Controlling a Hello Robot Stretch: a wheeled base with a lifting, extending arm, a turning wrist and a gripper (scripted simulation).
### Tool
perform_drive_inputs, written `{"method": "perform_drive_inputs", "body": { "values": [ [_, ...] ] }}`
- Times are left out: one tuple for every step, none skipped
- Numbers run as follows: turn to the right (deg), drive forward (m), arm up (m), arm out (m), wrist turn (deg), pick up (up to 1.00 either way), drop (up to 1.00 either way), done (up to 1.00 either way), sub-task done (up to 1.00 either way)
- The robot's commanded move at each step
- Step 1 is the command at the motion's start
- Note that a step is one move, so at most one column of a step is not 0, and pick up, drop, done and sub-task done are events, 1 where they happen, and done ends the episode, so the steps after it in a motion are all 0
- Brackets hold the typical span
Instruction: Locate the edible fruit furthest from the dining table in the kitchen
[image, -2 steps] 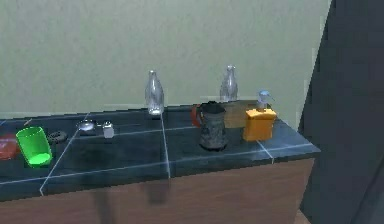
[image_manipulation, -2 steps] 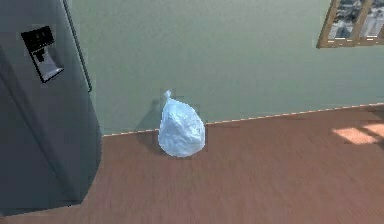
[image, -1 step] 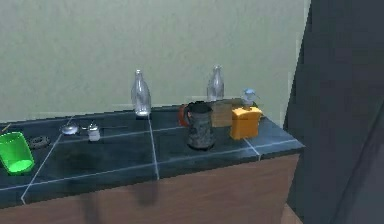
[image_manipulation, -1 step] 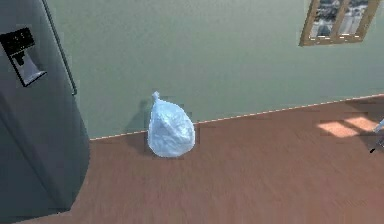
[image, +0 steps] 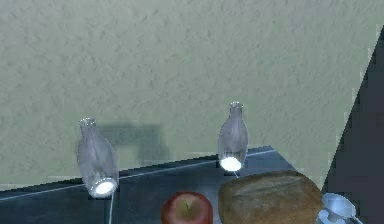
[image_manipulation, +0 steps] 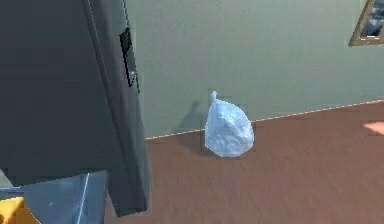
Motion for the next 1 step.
{"method": "perform_drive_inputs", "body": {
  "values": [
    [0.0,0.00,0.00,0.00,0.0,0.00,0.00,1.00,0.00]
  ]
}}
